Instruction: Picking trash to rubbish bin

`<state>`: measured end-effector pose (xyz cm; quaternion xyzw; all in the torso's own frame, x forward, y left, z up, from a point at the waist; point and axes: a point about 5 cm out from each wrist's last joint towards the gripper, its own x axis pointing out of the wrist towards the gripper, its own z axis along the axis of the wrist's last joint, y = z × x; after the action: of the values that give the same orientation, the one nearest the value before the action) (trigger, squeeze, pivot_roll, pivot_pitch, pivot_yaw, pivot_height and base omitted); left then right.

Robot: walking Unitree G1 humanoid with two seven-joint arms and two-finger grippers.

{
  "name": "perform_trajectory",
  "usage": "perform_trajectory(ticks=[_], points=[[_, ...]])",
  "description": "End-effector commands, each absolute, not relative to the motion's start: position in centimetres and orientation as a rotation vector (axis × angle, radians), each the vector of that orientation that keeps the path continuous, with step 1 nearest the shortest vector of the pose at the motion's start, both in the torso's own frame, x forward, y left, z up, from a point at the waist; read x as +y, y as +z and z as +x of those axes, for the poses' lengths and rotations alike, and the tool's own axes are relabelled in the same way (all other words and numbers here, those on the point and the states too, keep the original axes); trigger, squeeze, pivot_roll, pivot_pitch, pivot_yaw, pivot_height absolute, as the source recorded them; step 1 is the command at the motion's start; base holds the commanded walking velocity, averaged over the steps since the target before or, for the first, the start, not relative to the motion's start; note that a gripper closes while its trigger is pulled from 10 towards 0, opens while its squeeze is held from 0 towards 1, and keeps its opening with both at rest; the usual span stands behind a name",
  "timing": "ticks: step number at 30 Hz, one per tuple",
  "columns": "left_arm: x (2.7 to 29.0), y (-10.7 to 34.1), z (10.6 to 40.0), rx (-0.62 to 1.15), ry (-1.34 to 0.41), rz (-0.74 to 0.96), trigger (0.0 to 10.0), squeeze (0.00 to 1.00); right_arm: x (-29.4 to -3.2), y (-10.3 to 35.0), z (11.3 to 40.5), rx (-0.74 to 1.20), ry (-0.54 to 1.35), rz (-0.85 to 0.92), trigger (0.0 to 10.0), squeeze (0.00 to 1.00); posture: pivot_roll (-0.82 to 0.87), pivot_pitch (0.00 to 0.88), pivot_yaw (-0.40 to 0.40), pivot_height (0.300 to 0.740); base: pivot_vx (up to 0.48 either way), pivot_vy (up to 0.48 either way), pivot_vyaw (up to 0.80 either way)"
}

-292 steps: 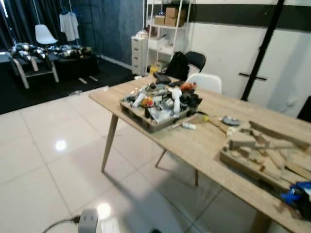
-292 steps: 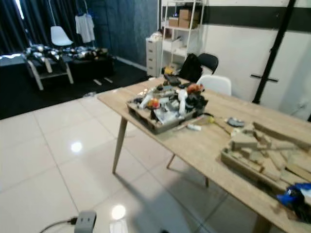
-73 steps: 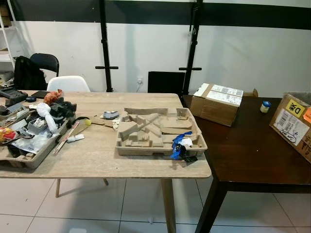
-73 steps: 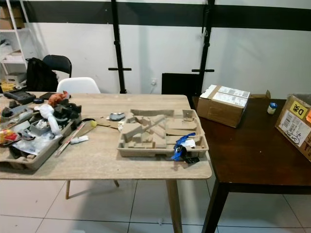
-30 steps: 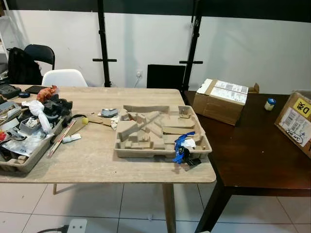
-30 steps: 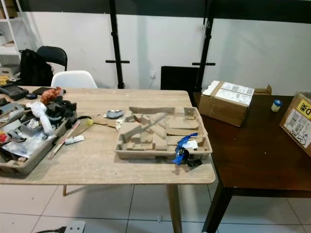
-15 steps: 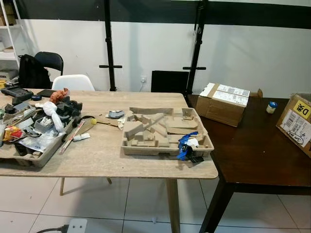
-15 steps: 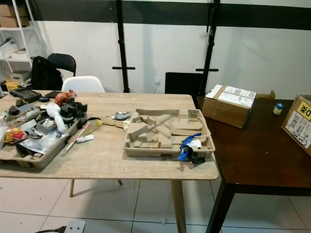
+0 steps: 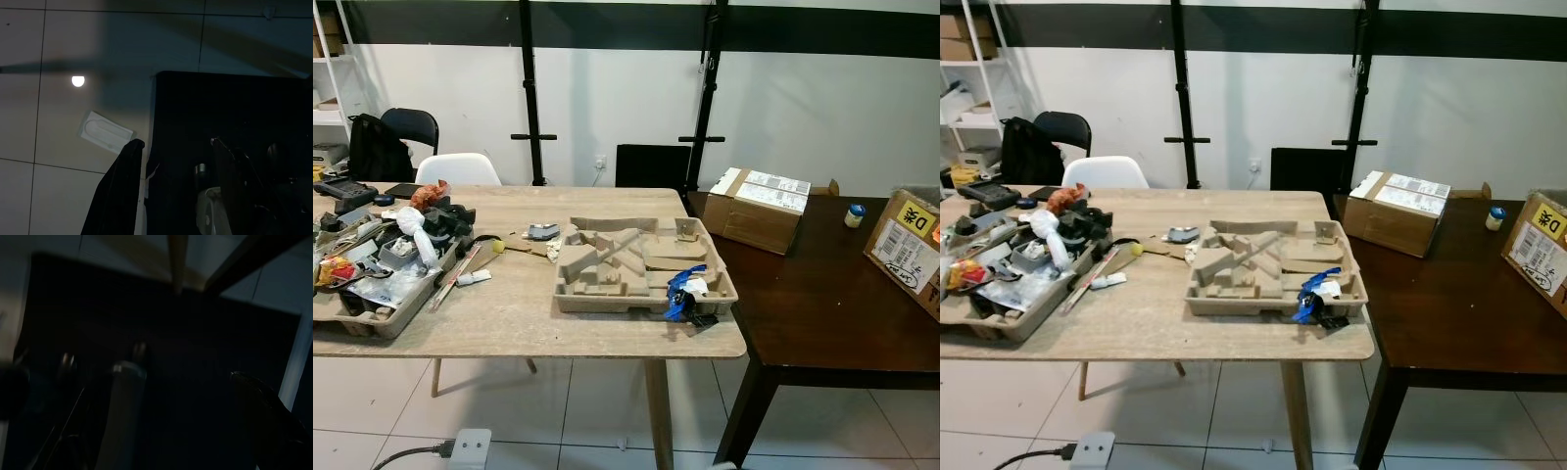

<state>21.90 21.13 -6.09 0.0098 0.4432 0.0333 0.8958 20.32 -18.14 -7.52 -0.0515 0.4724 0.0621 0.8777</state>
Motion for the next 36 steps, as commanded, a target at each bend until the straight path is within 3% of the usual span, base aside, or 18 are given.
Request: perform_trajectory(ticks=[1,16,36], points=[[21.5,-6.1,21.8,0.926,0.067,0.046,10.0,0.0,-18.3,-7.3,20.7,0.965,0.101,-0.072,10.0,0.0,0.08,0.0,-0.004,0.74,0.0,0.0,0.0],[21.0,-6.7,21.0,0.936,0.108,0.021,10.0,0.0,-18.6,-8.6,18.1,1.059,0.117,-0.077,10.0,0.0,0.08,0.0,0.005,0.74,0.0,0.0,0.0],[20.5,-7.2,20.2,0.981,0.129,0.002,10.0,0.0,-17.8,-8.1,19.1,1.024,0.158,-0.093,10.0,0.0,0.08,0.0,-0.012,0.74,0.0,0.0,0.0]])
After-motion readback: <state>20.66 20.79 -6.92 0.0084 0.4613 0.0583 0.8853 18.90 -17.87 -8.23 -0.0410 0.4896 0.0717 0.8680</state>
